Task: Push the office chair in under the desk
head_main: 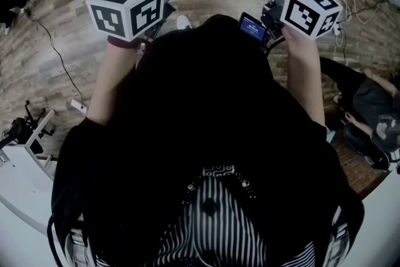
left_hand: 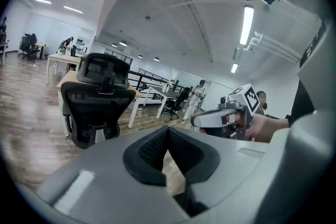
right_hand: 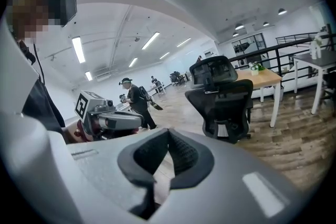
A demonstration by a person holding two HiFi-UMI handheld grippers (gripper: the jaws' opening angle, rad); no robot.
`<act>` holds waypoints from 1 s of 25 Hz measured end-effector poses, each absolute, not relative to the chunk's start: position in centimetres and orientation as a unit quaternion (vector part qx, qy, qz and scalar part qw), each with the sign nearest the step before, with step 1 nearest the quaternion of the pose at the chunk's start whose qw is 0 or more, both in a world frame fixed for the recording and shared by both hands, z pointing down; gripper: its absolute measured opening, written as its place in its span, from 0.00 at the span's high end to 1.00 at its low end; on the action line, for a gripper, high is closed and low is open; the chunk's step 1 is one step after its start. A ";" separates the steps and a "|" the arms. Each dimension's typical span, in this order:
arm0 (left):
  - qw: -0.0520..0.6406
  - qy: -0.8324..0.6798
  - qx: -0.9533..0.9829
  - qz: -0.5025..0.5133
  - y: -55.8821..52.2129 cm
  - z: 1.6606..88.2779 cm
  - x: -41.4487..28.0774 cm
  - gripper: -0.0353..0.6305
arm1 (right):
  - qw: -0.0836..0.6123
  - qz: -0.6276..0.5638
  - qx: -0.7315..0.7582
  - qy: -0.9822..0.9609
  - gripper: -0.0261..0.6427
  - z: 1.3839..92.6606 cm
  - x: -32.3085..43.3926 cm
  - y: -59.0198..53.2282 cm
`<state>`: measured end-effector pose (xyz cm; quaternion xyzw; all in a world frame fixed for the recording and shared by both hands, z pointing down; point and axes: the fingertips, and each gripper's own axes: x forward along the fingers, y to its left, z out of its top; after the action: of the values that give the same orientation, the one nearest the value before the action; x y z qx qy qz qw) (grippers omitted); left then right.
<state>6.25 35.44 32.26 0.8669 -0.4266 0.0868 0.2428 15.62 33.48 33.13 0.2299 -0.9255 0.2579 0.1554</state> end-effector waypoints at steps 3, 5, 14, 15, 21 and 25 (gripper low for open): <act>0.246 -0.430 0.865 0.077 35.6 32.1 5.2 0.95 | 0.161 0.258 0.219 -0.927 0.96 33.1 14.2 34.0; 0.249 -0.425 0.867 0.073 35.7 32.2 4.9 0.95 | 0.164 0.256 0.213 -0.929 0.96 32.9 13.3 33.9; 0.233 -0.444 0.863 0.058 31.8 32.1 2.6 0.95 | 0.164 0.266 0.197 -0.929 0.96 34.0 11.1 28.9; 0.234 -0.448 0.861 0.056 30.8 32.2 2.1 0.95 | 0.164 0.265 0.193 -0.931 0.96 34.0 10.6 28.0; 0.230 -0.457 0.858 0.054 24.3 31.9 2.3 0.95 | 0.159 0.262 0.186 -0.934 0.96 33.9 11.2 21.8; 0.228 -0.449 0.862 0.063 17.6 32.1 1.8 0.95 | 0.160 0.259 0.187 -0.934 0.96 34.3 10.1 14.9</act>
<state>1.84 17.60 32.11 0.8618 -0.4485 0.0634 0.2283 10.11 14.93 34.30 0.1873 -0.9340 0.2588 0.1596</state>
